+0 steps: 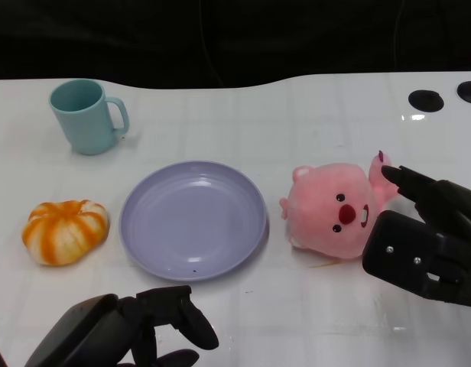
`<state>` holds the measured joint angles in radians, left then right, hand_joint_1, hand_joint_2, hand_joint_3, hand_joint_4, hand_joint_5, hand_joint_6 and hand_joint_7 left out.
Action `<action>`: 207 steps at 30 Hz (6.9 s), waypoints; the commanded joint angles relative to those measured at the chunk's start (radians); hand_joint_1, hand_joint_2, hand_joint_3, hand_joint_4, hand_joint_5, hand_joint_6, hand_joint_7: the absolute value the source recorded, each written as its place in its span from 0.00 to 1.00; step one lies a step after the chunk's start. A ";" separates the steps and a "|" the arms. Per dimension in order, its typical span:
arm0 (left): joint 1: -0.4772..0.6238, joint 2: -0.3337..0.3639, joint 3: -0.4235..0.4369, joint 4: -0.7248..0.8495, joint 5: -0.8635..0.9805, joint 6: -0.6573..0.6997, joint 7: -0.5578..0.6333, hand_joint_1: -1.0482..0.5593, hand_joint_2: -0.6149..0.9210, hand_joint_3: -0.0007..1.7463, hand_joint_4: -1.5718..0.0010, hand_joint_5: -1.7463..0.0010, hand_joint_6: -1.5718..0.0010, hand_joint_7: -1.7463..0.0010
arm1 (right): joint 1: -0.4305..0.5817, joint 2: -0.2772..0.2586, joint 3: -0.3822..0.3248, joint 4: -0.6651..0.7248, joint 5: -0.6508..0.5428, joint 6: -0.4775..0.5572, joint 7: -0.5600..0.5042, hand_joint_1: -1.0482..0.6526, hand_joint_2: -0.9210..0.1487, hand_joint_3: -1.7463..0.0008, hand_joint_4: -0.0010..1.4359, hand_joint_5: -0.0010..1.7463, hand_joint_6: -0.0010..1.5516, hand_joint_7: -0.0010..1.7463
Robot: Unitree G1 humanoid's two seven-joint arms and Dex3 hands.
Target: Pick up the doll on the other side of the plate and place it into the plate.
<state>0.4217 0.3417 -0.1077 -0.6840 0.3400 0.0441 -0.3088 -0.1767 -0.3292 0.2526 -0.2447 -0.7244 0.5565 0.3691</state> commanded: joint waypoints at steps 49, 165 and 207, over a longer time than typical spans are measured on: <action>0.106 0.012 0.015 -0.149 0.023 0.047 -0.017 0.48 1.00 0.23 0.59 0.02 0.57 0.44 | -0.605 0.115 0.313 1.128 -0.032 -0.259 -0.136 0.19 0.00 0.98 0.07 0.23 0.25 0.01; 0.074 -0.028 -0.089 -0.164 0.121 0.097 -0.014 0.48 1.00 0.22 0.59 0.00 0.57 0.43 | -0.685 0.379 0.259 0.866 0.138 -0.305 -0.192 0.22 0.00 0.86 0.10 0.26 0.22 0.00; 0.032 -0.016 -0.074 -0.127 0.102 0.089 -0.018 0.48 1.00 0.23 0.59 0.00 0.57 0.43 | 0.154 0.042 -0.181 -0.334 0.675 -0.133 0.073 0.59 0.39 0.34 0.57 0.89 0.50 0.77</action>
<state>0.4527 0.3129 -0.1843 -0.8018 0.4498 0.1515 -0.3205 -0.0413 -0.2634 0.0965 -0.5322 -0.0663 0.3867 0.4361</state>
